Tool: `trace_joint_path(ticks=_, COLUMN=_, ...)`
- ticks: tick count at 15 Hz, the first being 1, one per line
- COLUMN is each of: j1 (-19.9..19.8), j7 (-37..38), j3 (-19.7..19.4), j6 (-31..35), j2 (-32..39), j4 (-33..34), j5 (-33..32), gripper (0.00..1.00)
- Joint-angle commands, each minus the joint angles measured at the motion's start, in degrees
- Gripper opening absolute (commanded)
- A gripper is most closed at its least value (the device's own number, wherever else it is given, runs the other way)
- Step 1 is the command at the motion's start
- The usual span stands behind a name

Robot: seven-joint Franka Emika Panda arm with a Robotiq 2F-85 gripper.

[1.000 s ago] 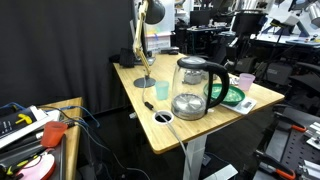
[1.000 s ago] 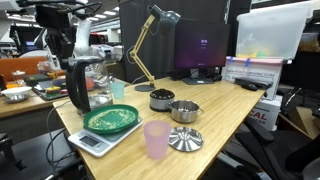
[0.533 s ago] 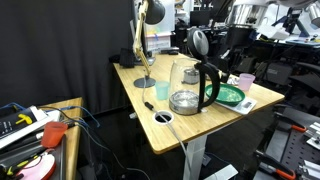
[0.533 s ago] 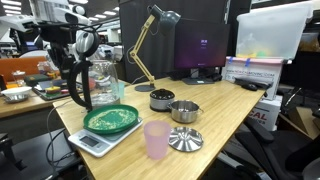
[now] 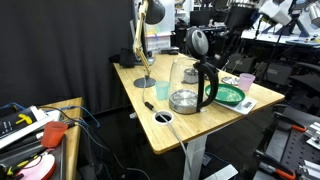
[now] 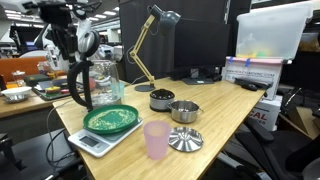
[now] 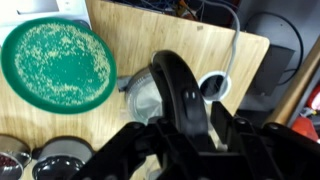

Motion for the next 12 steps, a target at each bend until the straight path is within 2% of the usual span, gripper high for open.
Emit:
trace_joint_path(ticks=1, j1=-2.04, j7=0.91, j3=-0.16, j6=-6.11, j2=-13.93, j4=-1.41, j5=-0.86, gripper=0.75)
trace_joint_path(ticks=2, j1=-1.04, j7=0.18, j3=0.04, j6=-3.07, j2=-7.71, j4=0.30, j5=0.05, gripper=0.56)
trace_joint_path(ticks=5, j1=-1.76, j7=0.25, j3=-0.24, j6=-6.73, j2=-15.37, j4=-1.31, j5=-0.07, gripper=0.75)
trace_joint_path(ticks=12, j1=-1.76, j7=0.25, j3=-0.23, j6=-6.65, j2=-14.47, j4=-1.59, j5=-0.08, gripper=0.75)
